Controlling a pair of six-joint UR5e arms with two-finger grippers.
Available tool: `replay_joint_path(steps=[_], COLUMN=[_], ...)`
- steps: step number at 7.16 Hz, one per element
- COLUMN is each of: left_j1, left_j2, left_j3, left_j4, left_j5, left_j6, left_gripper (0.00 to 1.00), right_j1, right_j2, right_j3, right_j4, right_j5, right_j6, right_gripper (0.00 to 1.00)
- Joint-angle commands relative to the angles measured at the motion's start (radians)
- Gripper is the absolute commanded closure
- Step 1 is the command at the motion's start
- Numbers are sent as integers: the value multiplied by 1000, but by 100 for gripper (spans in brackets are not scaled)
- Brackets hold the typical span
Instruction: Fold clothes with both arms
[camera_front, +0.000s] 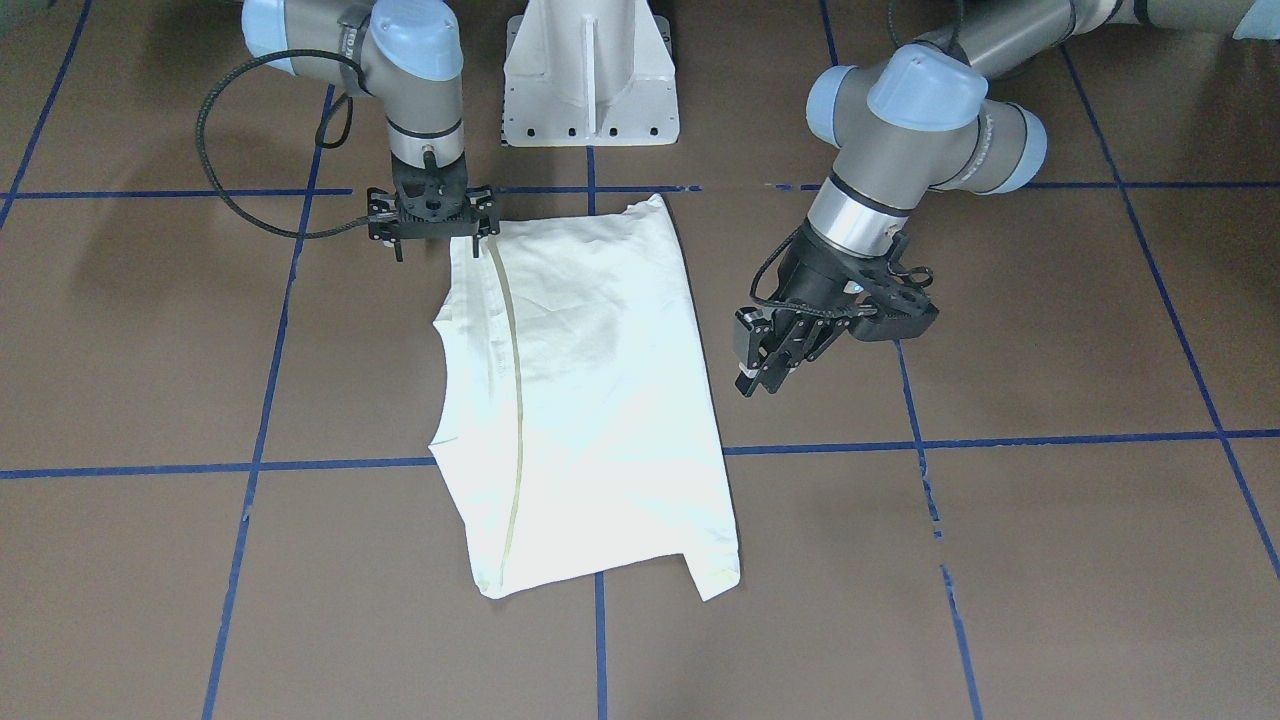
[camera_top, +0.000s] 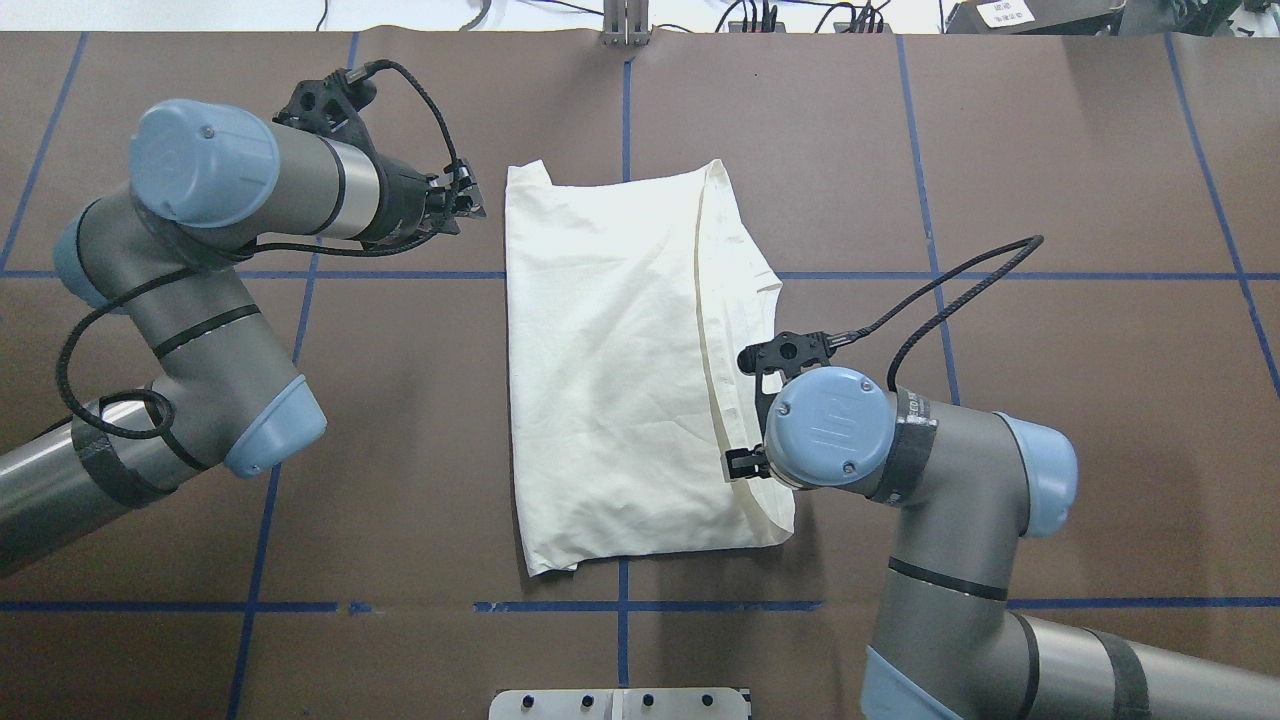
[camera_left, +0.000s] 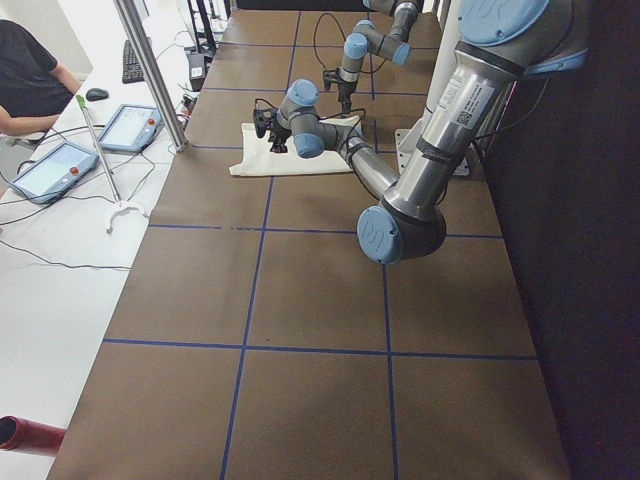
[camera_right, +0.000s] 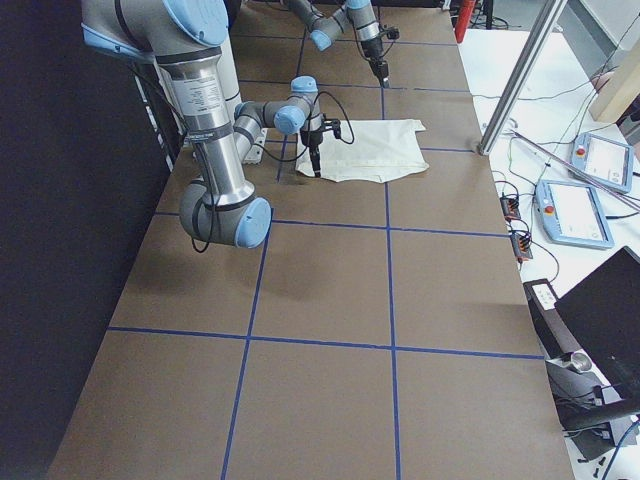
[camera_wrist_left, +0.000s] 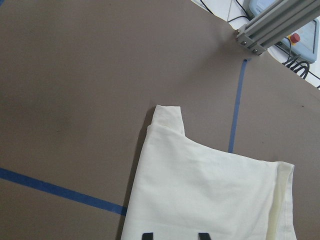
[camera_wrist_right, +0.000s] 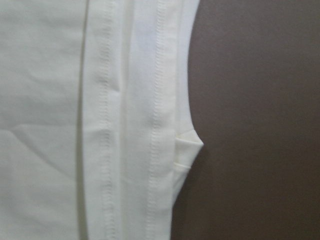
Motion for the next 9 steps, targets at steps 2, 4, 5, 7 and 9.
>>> replay_joint_path(steps=[2, 4, 5, 7, 9], left_j1=[0, 0, 0, 0, -2], left_j2=[0, 2, 2, 0, 0], left_j3=[1, 3, 3, 1, -12], left_j4=[0, 0, 0, -2, -2], left_j5=[0, 0, 0, -2, -2], left_j6=[1, 1, 1, 1, -1], left_gripper=[59, 59, 59, 59, 59], right_j1=[-9, -9, 6, 39, 25], right_j2=[60, 5, -56, -187, -67], right_j3=[-83, -71, -42, 79, 43], right_j4=[0, 0, 0, -6, 1], right_j5=[4, 12, 12, 13, 10], right_j6=[-6, -10, -94, -186, 32], right_gripper=[0, 0, 0, 0, 0])
